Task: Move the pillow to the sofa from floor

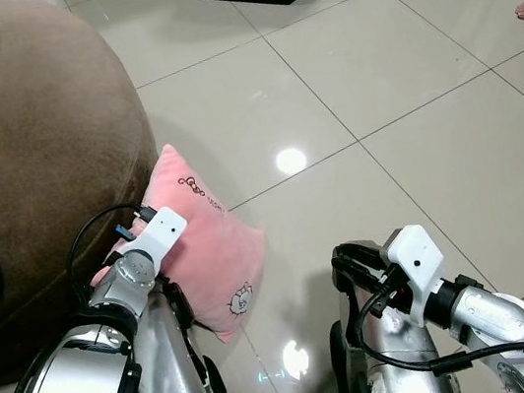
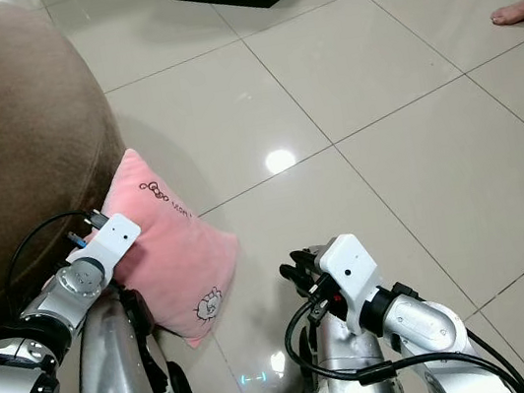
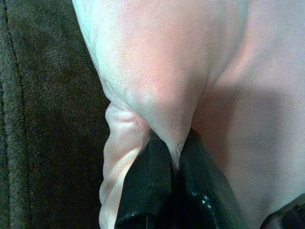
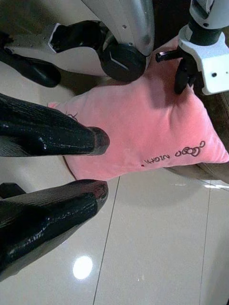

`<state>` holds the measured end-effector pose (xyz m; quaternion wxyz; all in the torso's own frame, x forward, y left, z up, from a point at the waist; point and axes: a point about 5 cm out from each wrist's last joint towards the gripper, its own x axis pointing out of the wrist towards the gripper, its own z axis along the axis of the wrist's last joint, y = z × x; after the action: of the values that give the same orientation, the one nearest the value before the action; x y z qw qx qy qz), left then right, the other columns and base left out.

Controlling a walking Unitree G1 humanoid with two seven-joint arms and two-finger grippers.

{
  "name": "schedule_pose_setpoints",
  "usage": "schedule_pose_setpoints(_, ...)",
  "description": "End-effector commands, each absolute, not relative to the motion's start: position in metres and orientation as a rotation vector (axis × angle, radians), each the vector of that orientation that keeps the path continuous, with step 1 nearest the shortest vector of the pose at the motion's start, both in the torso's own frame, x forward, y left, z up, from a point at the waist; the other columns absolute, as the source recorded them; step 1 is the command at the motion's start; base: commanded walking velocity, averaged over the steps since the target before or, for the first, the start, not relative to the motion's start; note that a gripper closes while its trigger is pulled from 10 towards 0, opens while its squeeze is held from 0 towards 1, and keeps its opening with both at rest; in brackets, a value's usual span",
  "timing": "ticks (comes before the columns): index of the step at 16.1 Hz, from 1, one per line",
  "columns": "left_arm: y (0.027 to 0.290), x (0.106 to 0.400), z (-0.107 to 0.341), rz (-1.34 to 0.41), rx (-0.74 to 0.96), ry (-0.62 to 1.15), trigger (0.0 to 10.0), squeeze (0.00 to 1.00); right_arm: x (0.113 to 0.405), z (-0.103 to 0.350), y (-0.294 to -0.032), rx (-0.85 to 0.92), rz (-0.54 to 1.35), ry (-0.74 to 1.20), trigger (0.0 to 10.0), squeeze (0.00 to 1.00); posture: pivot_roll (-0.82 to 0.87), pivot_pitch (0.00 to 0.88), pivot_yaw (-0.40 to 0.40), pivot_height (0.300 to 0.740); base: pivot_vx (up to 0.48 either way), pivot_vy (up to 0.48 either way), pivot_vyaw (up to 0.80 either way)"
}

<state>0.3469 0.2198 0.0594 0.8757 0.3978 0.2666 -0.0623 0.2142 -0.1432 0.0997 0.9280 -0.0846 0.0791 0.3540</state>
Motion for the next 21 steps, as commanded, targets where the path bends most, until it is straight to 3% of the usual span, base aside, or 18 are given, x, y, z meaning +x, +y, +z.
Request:
schedule_pose_setpoints(1,0.220,0.345,0.056,-0.127,0.802,0.569,0.0,0.00,0.211,0.097,-0.145,-0.173,0.713,0.175,10.0,0.00,-0.12,0.224,-0.055,0.472,0.000,0.000,0.00)
schedule_pose_setpoints(7,0.197,0.358,0.071,-0.129,0.600,0.429,0.0,0.00,0.213,0.097,-0.141,-0.169,0.652,0.151,10.0,0.00,-0.09,0.182,-0.051,0.472,0.000,0.000,0.00)
schedule_pose_setpoints(11,0.166,0.377,0.110,-0.221,0.403,0.184,0.0,0.00,0.213,0.101,-0.140,-0.130,0.556,0.113,10.0,0.00,-0.06,0.138,-0.044,0.472,0.000,0.000,0.00)
schedule_pose_setpoints(15,0.161,0.387,0.157,-0.269,0.341,-0.034,0.0,0.00,0.222,0.116,-0.141,-0.081,0.466,0.038,10.0,0.00,-0.03,0.108,-0.037,0.487,0.000,0.000,0.00)
schedule_pose_setpoints(18,0.140,0.374,0.189,-0.445,0.063,-0.205,0.0,0.00,0.228,0.135,-0.146,-0.072,0.324,-0.046,10.0,0.00,-0.02,0.094,-0.045,0.517,0.000,0.000,0.00)
schedule_pose_setpoints(20,0.143,0.370,0.191,-0.399,0.029,-0.194,10.0,0.00,0.231,0.148,-0.152,-0.047,0.256,-0.098,10.0,0.00,0.00,0.083,-0.070,0.532,0.000,0.000,0.00)
schedule_pose_setpoints(21,0.144,0.369,0.192,-0.379,0.027,-0.185,10.0,0.00,0.232,0.151,-0.154,-0.037,0.237,-0.110,10.0,0.00,0.01,0.078,-0.073,0.537,0.000,0.000,0.00)
